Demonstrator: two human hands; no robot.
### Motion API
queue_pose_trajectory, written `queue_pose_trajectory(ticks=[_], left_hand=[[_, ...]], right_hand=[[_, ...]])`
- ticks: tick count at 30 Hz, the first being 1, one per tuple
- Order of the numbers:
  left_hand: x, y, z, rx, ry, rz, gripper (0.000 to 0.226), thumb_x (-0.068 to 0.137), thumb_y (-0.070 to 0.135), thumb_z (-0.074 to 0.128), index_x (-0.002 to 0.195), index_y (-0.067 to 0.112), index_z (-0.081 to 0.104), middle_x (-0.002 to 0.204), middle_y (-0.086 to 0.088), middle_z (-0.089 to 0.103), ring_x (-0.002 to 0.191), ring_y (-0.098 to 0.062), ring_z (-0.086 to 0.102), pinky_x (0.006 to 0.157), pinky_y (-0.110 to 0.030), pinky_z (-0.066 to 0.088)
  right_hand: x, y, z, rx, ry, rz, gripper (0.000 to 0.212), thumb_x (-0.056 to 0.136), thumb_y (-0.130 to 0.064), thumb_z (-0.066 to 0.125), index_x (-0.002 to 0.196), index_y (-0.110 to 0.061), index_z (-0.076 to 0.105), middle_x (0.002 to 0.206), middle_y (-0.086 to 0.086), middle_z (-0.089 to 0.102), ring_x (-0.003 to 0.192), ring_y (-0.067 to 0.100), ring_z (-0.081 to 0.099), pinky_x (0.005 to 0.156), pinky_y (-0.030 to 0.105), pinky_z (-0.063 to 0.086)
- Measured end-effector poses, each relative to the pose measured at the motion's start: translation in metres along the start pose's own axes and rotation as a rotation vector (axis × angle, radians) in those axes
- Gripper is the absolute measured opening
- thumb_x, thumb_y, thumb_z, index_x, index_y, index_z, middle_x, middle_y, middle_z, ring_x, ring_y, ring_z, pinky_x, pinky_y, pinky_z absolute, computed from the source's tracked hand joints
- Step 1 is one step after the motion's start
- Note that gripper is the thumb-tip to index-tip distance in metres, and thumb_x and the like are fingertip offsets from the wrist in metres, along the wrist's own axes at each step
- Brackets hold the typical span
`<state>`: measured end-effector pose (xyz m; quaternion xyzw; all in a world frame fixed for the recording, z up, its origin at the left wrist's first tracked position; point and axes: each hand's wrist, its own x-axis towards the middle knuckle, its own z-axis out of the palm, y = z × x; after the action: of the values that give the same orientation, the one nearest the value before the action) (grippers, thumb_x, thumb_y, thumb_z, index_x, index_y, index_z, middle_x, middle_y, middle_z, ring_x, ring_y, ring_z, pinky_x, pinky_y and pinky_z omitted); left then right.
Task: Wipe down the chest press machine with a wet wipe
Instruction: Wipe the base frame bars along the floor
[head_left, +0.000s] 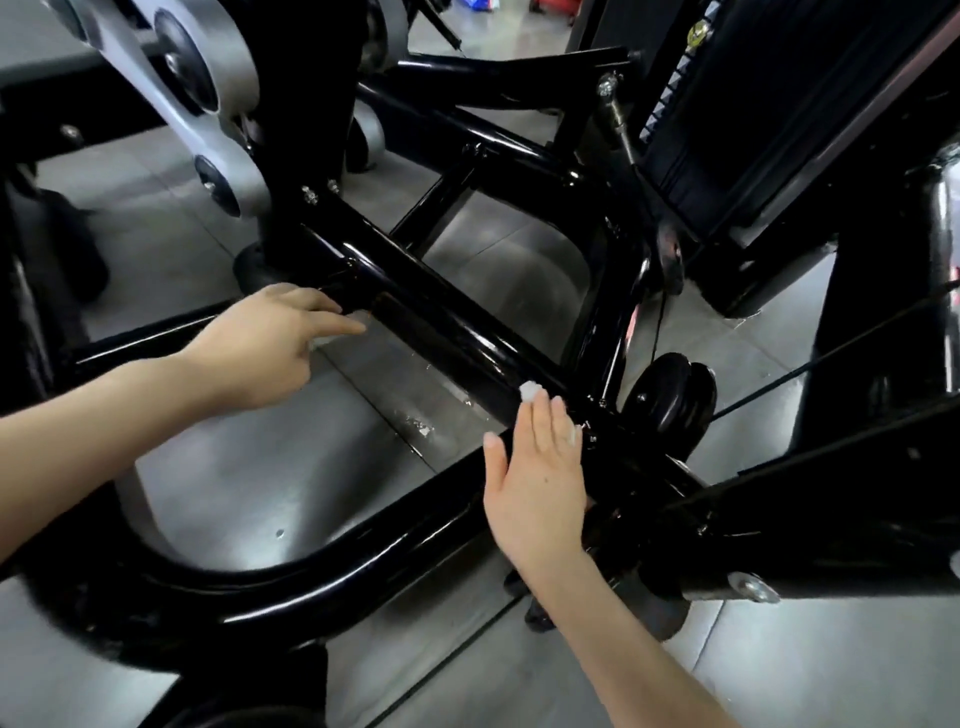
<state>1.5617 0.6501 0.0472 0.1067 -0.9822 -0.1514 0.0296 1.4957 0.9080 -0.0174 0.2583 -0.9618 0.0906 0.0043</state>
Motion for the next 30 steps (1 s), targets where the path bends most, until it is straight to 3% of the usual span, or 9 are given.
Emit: queue_pose_trajectory(ticks=[3,6,9,13,17,21,24,27,30], left_hand=[[-0.032,0.004,-0.001,-0.016,-0.128,0.046,0.055,0.081,-0.005,0.049,0.123,0.028,0.061,0.126,0.003,0.056,0.121,-0.02,0.046,0.102,-0.024,0.031],[-0.063,0.003,-0.007,0.053,-0.35,0.021,0.044,0.092,0.012,0.045,0.128,0.036,0.053,0.131,0.012,0.05,0.125,-0.011,0.042,0.105,-0.019,0.029],[-0.089,0.0,-0.017,0.169,-0.506,-0.014,0.041,0.097,0.022,0.038,0.133,0.041,0.045,0.135,0.016,0.044,0.129,-0.007,0.036,0.106,-0.021,0.029],[-0.112,-0.006,-0.022,0.237,-0.545,-0.048,0.043,0.098,0.02,0.034,0.135,0.039,0.044,0.135,0.013,0.046,0.129,-0.009,0.037,0.105,-0.026,0.033],[-0.141,-0.008,-0.018,0.243,-0.572,-0.086,0.058,0.087,0.005,0.036,0.134,0.037,0.045,0.136,0.013,0.047,0.127,-0.012,0.043,0.101,-0.03,0.04],[-0.17,-0.005,-0.012,0.225,-0.59,-0.021,0.062,0.086,0.004,0.037,0.139,0.035,0.04,0.132,0.011,0.049,0.123,-0.013,0.045,0.099,-0.032,0.042],[-0.181,-0.005,-0.005,0.13,-0.491,0.003,0.059,0.09,0.008,0.036,0.14,0.038,0.036,0.135,0.011,0.048,0.126,-0.012,0.043,0.101,-0.031,0.04],[-0.191,-0.001,0.003,0.004,-0.43,0.009,0.052,0.095,0.012,0.035,0.142,0.033,0.035,0.14,0.009,0.043,0.129,-0.012,0.036,0.106,-0.026,0.031],[-0.204,0.004,0.009,0.047,-0.393,0.05,0.052,0.097,0.016,0.033,0.146,0.031,0.025,0.147,0.007,0.033,0.132,-0.017,0.03,0.113,-0.028,0.019]], right_hand=[[-0.036,-0.032,0.004,0.048,-0.054,-0.287,0.066,0.102,-0.041,0.007,0.133,-0.004,0.052,0.137,0.008,0.053,0.133,0.022,0.043,0.116,0.041,0.022],[-0.053,-0.031,0.001,0.088,-0.112,-0.535,0.051,0.1,-0.033,0.025,0.133,-0.007,0.053,0.137,0.005,0.054,0.132,0.018,0.044,0.113,0.038,0.022],[-0.039,-0.001,-0.003,0.088,-0.082,-0.425,0.055,0.098,-0.035,0.023,0.141,-0.008,0.043,0.145,0.005,0.044,0.139,0.019,0.034,0.117,0.036,0.018],[-0.045,-0.012,0.001,0.135,-0.038,-0.22,0.065,0.097,-0.039,0.013,0.143,0.001,0.035,0.149,0.015,0.036,0.141,0.028,0.026,0.117,0.042,0.016],[-0.101,-0.078,0.015,0.168,-0.025,-0.455,0.051,0.099,-0.028,0.025,0.135,-0.002,0.049,0.142,0.011,0.047,0.136,0.025,0.037,0.114,0.044,0.018],[-0.116,-0.082,0.016,0.175,-0.1,-0.695,0.052,0.102,-0.03,0.017,0.138,-0.005,0.046,0.146,0.005,0.043,0.139,0.018,0.032,0.116,0.041,0.018],[-0.101,-0.057,0.017,0.223,-0.034,-0.503,0.051,0.098,-0.029,0.026,0.142,-0.005,0.038,0.15,0.001,0.032,0.141,0.02,0.026,0.119,0.033,0.01],[-0.106,-0.065,0.018,0.346,0.013,-0.262,0.059,0.096,-0.036,0.02,0.145,-0.004,0.032,0.151,0.001,0.022,0.143,0.014,0.013,0.12,0.033,0.006],[-0.14,-0.098,0.028,0.411,0.017,-0.302,0.055,0.1,-0.036,0.024,0.144,-0.004,0.033,0.151,0.002,0.025,0.143,0.015,0.017,0.119,0.03,0.007]])
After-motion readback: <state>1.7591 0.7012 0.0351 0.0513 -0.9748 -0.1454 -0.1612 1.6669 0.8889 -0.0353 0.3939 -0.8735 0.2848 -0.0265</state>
